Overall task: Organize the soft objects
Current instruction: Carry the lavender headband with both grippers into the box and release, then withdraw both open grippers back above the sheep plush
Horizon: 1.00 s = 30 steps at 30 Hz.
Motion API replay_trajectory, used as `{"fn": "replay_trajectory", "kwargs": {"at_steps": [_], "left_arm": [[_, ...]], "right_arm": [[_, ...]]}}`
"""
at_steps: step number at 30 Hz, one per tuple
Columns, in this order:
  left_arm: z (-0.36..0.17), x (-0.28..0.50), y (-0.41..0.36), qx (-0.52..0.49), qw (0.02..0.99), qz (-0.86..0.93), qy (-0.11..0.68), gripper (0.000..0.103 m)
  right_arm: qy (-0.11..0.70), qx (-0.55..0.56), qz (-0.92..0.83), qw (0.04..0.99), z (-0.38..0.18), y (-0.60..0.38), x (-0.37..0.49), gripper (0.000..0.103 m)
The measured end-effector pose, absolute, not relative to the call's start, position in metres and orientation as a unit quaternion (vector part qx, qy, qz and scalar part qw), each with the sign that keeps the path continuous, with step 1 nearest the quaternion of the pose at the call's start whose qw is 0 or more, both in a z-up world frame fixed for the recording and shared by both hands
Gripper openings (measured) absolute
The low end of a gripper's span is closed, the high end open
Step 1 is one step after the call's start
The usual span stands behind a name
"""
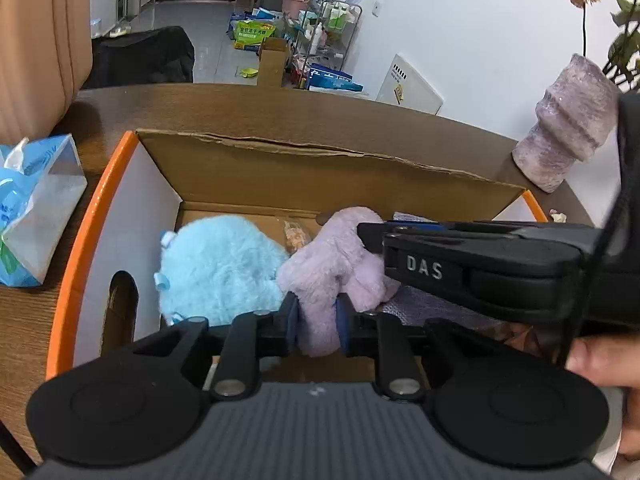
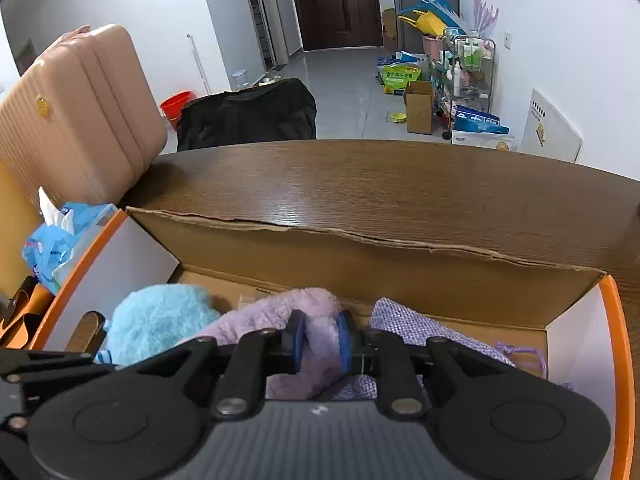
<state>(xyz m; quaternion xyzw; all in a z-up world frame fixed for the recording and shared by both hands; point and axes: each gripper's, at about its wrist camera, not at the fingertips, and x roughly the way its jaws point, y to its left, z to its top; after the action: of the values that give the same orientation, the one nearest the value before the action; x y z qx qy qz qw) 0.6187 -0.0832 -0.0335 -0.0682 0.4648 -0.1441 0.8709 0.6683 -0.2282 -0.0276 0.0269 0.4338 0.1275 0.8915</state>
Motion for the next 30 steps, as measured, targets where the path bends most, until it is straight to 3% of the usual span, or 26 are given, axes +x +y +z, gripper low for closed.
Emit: {"fn": "replay_trajectory", "kwargs": {"at_steps": [2, 9, 13, 14, 17, 21, 30], "left_arm": [[-0.027, 0.615, -0.077, -0.077, 0.868, -0.148, 0.468, 0.038], [0.064, 0.541, -0.044, -0.027, 0.919, -0.132, 0.37, 0.044], [0.123, 0.481, -0.016, 0.002, 0.954, -0.102, 0.283, 0.076], [0.135, 0.467, -0.011, 0.007, 0.959, -0.095, 0.266, 0.078], [0.164, 0.429, 0.003, 0.008, 0.969, -0.081, 0.234, 0.082], [0.187, 0.387, 0.01, 0.007, 0.977, -0.075, 0.2, 0.083], [0.182, 0.316, 0.008, 0.001, 0.984, -0.067, 0.166, 0.085]], "right_arm": [[0.428, 0.027, 0.123, 0.895, -0.023, -0.23, 0.663, 0.022], [0.365, 0.036, 0.112, 0.924, 0.053, -0.264, 0.596, 0.039], [0.32, 0.021, 0.091, 0.943, 0.114, -0.294, 0.531, 0.046], [0.31, 0.019, 0.085, 0.947, 0.126, -0.302, 0.515, 0.046], [0.281, 0.013, 0.072, 0.957, 0.158, -0.321, 0.466, 0.053], [0.256, 0.012, 0.06, 0.965, 0.186, -0.334, 0.415, 0.056], [0.206, 0.021, 0.056, 0.977, 0.188, -0.325, 0.326, 0.061]]}}
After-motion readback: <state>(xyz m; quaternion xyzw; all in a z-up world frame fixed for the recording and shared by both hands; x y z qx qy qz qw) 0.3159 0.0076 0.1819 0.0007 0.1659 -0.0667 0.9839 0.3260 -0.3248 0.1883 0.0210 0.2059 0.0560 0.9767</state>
